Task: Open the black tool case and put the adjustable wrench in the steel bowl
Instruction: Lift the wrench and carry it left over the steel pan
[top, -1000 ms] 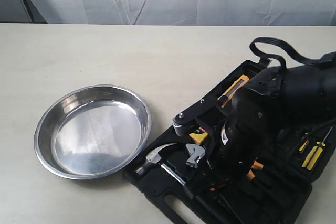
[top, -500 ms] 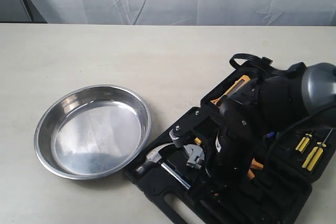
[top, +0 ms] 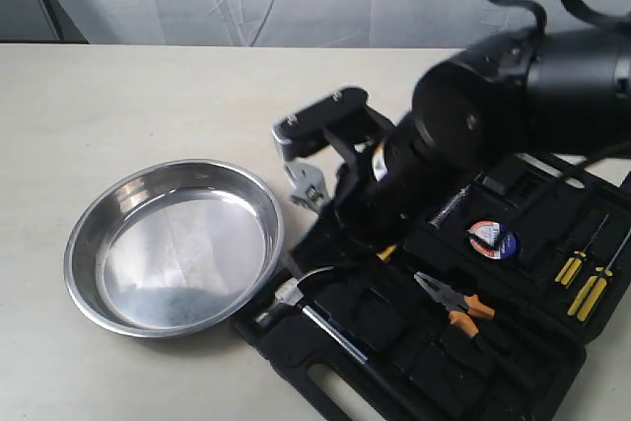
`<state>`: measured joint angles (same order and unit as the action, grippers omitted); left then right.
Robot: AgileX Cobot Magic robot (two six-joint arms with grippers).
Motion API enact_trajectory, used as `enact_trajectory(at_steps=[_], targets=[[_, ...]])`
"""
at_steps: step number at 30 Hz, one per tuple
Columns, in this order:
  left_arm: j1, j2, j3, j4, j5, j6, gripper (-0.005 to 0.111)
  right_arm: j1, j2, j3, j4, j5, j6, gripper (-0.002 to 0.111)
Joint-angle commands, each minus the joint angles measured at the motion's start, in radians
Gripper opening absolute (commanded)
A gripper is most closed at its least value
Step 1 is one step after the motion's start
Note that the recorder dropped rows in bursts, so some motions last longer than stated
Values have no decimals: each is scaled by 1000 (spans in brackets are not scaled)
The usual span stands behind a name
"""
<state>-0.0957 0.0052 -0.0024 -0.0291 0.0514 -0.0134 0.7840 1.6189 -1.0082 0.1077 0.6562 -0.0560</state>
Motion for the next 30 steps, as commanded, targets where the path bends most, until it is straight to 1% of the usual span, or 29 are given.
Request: enact_trajectory(at_steps=[1,6,8,12,17,27,28,30], targets=[[-6,-5,2,-8,-1,-3,0,-4,135,-222,60,-12,-146,-1],[-6,-5,2,-8,-1,-3,0,-4,347,-480,232,48,-344,-1],[-6,-5,2,-8,-1,-3,0,-4,421,-566,275,73,-374,-1],[-6,-5,2,-8,-1,-3,0,0,524,-675,309,127,-427,-1],[-6,-5,2,-8,-1,-3,0,15,619,-735,309,120,-439,-1],[-6,-5,2,-8,1,-3,0,21,709,-772,320,103,-439,-1],[-6,-5,2,-8,1,-3,0,24,711,-772,320,103,-439,0],[-6,-5,2,-8,1,-3,0,26,716,-772,320,96,-439,8]])
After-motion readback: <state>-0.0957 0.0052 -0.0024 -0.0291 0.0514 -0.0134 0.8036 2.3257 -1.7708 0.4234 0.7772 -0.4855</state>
